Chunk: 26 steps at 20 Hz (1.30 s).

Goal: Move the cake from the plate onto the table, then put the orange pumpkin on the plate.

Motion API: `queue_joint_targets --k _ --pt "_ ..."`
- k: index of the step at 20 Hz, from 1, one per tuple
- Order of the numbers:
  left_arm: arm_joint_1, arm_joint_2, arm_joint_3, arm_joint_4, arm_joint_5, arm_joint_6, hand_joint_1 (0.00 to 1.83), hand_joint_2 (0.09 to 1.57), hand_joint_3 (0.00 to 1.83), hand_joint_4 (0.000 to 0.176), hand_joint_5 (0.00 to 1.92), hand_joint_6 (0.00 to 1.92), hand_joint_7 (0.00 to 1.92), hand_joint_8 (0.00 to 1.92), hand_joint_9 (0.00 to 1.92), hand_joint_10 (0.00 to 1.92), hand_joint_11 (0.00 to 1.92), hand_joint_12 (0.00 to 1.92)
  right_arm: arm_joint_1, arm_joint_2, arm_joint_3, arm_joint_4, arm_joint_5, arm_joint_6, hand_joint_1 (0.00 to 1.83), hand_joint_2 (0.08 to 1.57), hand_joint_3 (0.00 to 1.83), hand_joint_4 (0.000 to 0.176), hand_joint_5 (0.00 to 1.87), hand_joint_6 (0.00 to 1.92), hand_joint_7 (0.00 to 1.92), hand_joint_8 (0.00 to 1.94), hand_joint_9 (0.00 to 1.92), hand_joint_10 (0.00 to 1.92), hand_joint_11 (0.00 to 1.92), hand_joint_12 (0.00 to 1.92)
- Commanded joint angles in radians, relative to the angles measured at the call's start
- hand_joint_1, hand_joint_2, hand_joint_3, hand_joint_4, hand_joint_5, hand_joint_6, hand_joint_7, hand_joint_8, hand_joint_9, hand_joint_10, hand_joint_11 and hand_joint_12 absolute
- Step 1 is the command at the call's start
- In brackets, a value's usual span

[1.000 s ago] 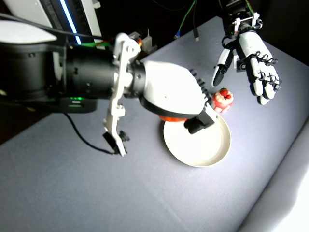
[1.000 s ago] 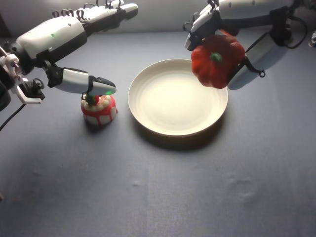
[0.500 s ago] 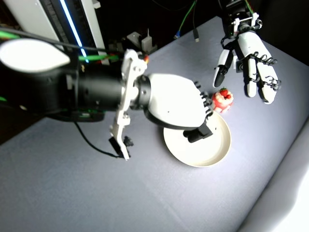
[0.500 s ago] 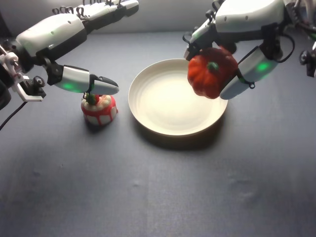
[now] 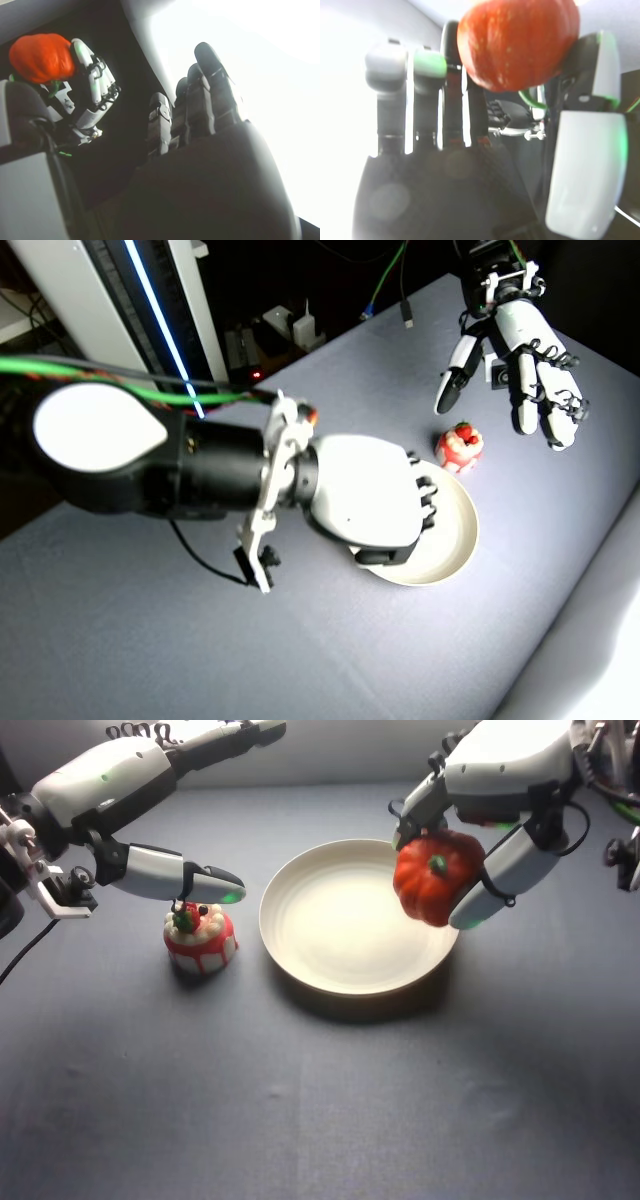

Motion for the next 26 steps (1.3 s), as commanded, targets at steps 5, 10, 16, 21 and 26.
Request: queue_joint_targets --k 5,10,16,21,26 --pt "-0.05 -0.01 -0.017 -0.021 -0.151 -0.002 0.98 0.94 0.0 0.15 0.24 0.01 0.17 0.02 0.19 0.03 0.0 0.81 -0.002 -0.023 0.022 0.068 0.02 -0.005 1.13 1.17 0.0 0.0 0.87 1.17 1.04 1.49 1.11 1.73 1.07 1.91" --pt "-0.011 0.038 -0.051 -0.1 -0.116 -0.002 0.92 0.93 0.0 0.107 0.23 0.0 0.16 0.0 0.16 0.0 0.0 1.01 -0.009 -0.025 0.022 0.225 0.055 -0.146 1.16 1.13 0.0 0.0 0.94 1.05 1.05 1.93 1.2 1.92 1.31 1.92" --pt "0.163 0.204 -0.073 -0.302 -0.05 -0.002 1.04 1.0 0.0 0.066 0.15 0.0 0.0 0.0 0.03 0.0 0.0 0.75 -0.009 -0.027 0.021 0.235 0.074 -0.146 1.14 1.15 0.0 0.0 0.89 1.13 0.99 1.87 1.14 1.92 1.22 1.92" --pt "0.295 0.285 -0.117 -0.421 -0.093 -0.002 0.98 0.94 0.0 0.078 0.08 0.01 0.0 0.0 0.0 0.0 0.0 0.68 -0.009 -0.053 0.031 0.235 0.078 -0.147 1.14 1.15 0.0 0.0 0.91 1.11 0.99 1.94 1.18 1.92 1.27 1.92" --pt "0.298 0.277 -0.119 -0.422 -0.126 -0.002 0.93 1.0 0.0 0.131 0.12 0.0 0.0 0.0 0.0 0.0 0.0 0.56 -0.038 -0.063 0.054 0.255 0.077 -0.147 1.14 1.14 0.0 0.0 0.93 1.08 1.02 1.82 1.14 1.92 1.24 1.92"
